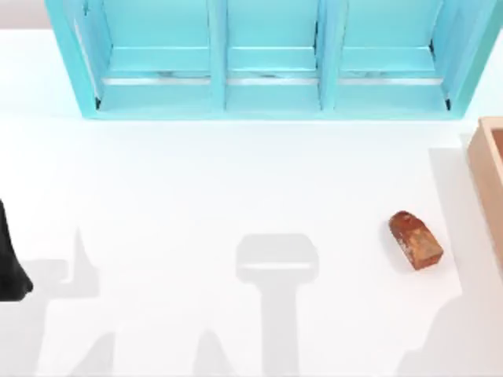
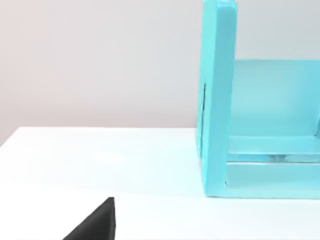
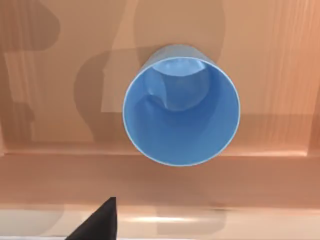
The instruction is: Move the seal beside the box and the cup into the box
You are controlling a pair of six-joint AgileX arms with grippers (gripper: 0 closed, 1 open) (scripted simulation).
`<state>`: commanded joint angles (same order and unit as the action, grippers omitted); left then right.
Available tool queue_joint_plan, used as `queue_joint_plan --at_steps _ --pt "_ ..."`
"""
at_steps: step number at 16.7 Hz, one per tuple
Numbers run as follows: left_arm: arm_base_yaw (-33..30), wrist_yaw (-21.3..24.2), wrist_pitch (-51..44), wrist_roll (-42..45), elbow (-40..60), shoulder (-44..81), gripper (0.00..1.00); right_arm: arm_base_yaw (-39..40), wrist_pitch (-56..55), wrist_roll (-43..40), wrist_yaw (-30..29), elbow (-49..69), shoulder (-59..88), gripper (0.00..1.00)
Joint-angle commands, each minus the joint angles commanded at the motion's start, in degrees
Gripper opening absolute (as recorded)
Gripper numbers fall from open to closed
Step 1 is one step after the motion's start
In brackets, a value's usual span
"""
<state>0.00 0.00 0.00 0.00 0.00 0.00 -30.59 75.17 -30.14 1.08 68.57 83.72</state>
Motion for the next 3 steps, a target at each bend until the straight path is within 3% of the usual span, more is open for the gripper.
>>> queue_joint_plan --at_steps 3 --pt "0.0 0.0 0.0 0.0 0.0 0.0 1.00 -0.2 1.1 -0.1 0.6 1.4 -0.2 1.00"
